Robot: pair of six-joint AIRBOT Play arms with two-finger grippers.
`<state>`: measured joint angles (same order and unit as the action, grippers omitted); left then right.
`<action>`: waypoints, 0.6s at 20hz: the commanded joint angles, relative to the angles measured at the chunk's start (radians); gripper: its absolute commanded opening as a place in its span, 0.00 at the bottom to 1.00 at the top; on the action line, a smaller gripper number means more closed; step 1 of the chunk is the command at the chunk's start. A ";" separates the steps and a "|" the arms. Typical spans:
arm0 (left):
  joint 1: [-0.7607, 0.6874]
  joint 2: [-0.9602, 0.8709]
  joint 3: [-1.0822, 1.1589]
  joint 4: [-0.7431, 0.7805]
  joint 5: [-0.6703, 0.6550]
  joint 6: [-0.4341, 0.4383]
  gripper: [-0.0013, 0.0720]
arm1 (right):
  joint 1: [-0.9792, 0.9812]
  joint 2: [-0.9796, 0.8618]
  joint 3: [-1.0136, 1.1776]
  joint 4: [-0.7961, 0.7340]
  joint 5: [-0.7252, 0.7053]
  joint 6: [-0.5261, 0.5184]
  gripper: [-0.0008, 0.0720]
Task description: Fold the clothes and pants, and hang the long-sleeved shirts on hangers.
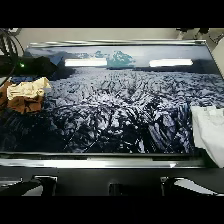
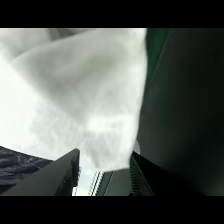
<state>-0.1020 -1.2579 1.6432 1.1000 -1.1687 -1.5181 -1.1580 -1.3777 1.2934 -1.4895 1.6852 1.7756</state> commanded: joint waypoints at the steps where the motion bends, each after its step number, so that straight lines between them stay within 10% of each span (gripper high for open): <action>1: 0.001 0.000 0.000 0.000 0.010 0.000 0.05 | 0.000 0.005 0.010 0.016 -0.024 -0.021 0.61; 3: 0.001 0.000 0.000 -0.005 0.020 0.000 0.05 | 0.002 0.004 0.141 0.069 -0.031 -0.082 1.00; 8: -0.008 -0.002 0.023 -0.027 0.196 0.001 0.04 | 0.094 0.005 0.594 0.547 -0.515 -0.216 0.99; 12: -0.077 -0.066 0.060 0.414 0.167 -0.170 0.04 | 0.493 0.002 0.669 0.340 -0.497 -0.272 0.99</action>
<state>-0.1429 -1.2881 1.6844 1.2259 -0.9951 -1.5642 -0.8963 -1.3708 1.8858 -1.0821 1.2434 1.5509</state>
